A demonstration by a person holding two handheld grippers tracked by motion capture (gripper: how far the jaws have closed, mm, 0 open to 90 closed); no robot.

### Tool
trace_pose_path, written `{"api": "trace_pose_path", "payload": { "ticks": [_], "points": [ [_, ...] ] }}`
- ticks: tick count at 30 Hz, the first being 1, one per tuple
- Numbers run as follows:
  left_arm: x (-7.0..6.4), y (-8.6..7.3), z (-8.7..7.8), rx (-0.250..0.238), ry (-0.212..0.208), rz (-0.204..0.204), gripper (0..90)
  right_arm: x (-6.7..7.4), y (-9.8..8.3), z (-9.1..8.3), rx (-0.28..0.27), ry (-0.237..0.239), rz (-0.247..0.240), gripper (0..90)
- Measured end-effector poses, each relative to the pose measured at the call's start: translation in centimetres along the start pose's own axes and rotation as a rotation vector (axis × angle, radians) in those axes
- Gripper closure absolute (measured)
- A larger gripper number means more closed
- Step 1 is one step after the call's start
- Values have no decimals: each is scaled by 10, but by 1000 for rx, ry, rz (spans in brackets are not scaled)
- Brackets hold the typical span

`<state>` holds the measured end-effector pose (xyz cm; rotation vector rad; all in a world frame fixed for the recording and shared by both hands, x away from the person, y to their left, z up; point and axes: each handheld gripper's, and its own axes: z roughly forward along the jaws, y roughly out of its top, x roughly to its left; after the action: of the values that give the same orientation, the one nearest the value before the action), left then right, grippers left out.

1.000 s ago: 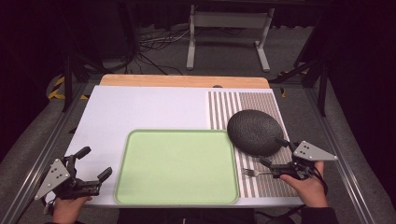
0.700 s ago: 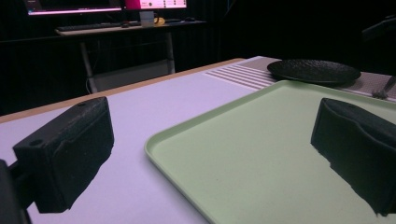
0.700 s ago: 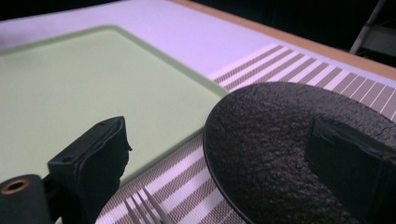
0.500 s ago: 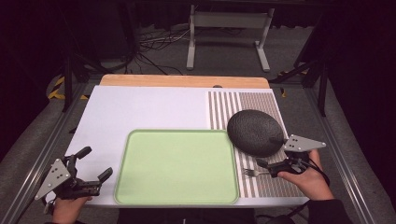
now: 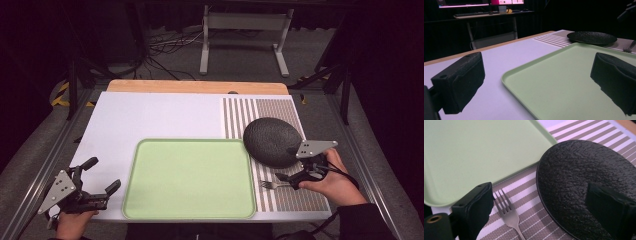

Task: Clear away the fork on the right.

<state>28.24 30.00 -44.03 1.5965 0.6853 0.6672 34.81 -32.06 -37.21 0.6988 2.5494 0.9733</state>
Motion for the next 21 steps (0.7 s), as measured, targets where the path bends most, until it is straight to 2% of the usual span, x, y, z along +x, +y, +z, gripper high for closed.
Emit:
{"api": "trace_pose_path", "payload": {
  "ticks": [11,21],
  "points": [
    [0,0,0,1,-1,-1,0,-3,13,7,157,29,-91,92],
    [0,0,0,3,-3,0,0,-3,19,13,258,61,-153,108]
  ]
}}
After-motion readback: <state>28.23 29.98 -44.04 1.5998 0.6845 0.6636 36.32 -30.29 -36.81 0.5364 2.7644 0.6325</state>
